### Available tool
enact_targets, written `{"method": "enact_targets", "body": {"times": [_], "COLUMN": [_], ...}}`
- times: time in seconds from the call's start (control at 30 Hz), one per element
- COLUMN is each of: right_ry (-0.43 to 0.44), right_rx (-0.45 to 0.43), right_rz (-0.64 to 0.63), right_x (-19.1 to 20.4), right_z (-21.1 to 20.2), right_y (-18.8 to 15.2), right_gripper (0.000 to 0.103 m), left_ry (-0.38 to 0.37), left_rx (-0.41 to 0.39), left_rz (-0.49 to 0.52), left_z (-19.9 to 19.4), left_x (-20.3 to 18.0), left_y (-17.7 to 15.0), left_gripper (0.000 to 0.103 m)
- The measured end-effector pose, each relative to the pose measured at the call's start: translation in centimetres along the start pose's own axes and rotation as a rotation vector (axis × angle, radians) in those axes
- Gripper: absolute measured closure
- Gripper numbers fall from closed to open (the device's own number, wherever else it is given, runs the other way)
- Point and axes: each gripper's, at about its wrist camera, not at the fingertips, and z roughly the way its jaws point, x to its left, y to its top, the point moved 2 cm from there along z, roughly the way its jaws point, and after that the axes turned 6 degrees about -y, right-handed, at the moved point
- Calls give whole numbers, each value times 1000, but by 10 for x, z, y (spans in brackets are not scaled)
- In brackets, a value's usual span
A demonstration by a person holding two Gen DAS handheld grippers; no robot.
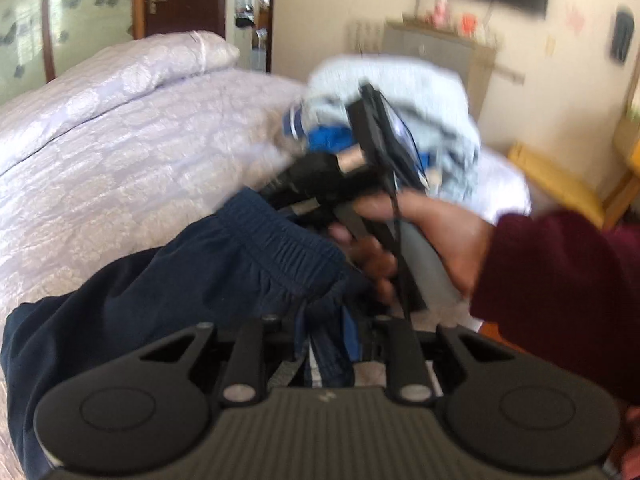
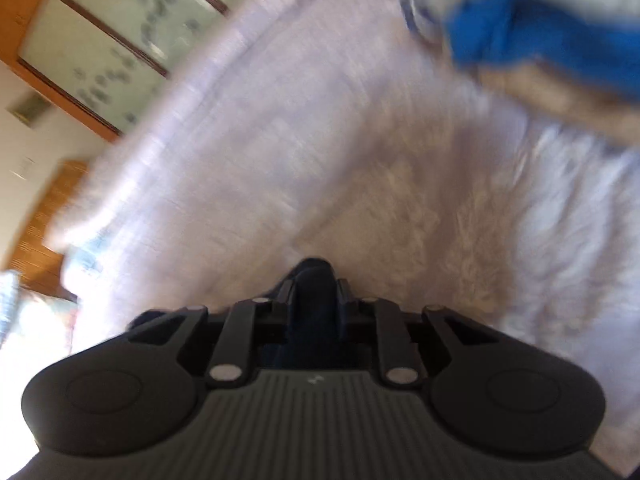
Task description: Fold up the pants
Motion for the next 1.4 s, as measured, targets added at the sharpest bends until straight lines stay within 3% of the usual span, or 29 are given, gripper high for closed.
{"method": "enact_targets", "body": {"times": [0.07, 0.1, 0.13, 0.23, 0.33, 0.4, 0.5, 0.63, 0.7, 0.73, 0.77, 0.83, 0.97, 1.07, 1.13, 1.23, 1.3, 1.4], "right_ry": [23, 28, 25, 42, 149, 144, 107, 28, 41, 10, -25, 3, 18, -49, -113, -72, -51, 5], "right_rx": [6, 7, -15, -133, -161, -178, -173, -113, -48, -64, -93, -133, -317, -245, -149, -189, -235, -222], "right_rz": [35, 41, 52, 47, -71, -194, -259, -230, -223, -256, -303, -286, -292, -229, -199, -115, -128, -161], "right_x": [-4, -7, -11, -14, 14, 43, 58, 48, 48, 52, 60, 66, 68, 39, 19, 10, 18, 27], "right_z": [-4, -12, -24, -74, -114, -125, -120, -95, -82, -81, -88, -105, -155, -130, -104, -120, -142, -166], "right_y": [2, 3, 5, 3, -10, -23, -43, -56, -67, -72, -75, -69, -47, -45, -56, -65, -71, -85], "right_gripper": [74, 69, 64, 64, 64, 64, 52, 47, 54, 78, 83, 95, 95, 94, 86, 81, 79, 77], "left_ry": [-5, -6, -7, -11, -48, -73, -10, 170, 241, 265, 282, 294, 286, 282, 294, 278, 264, 247], "left_rx": [34, 48, 54, 32, 0, -49, -139, -198, -190, -189, -191, -207, -201, -141, -87, -83, -89, -115], "left_rz": [33, 42, 48, 61, 52, 15, -61, -218, -340, -397, -445, -522, -555, -540, -530, -495, -474, -463], "left_z": [12, 15, 17, 12, -6, -29, -61, -100, -108, -110, -111, -113, -103, -76, -61, -65, -71, -85], "left_x": [-4, -6, -6, -9, -9, -2, 24, 78, 111, 124, 135, 153, 169, 171, 169, 157, 152, 142], "left_y": [-2, -4, -6, -11, -16, -18, -20, -39, -50, -55, -58, -62, -61, -60, -61, -68, -70, -73], "left_gripper": [79, 76, 74, 62, 58, 57, 52, 50, 50, 50, 50, 50, 48, 48, 48, 44, 44, 42]}}
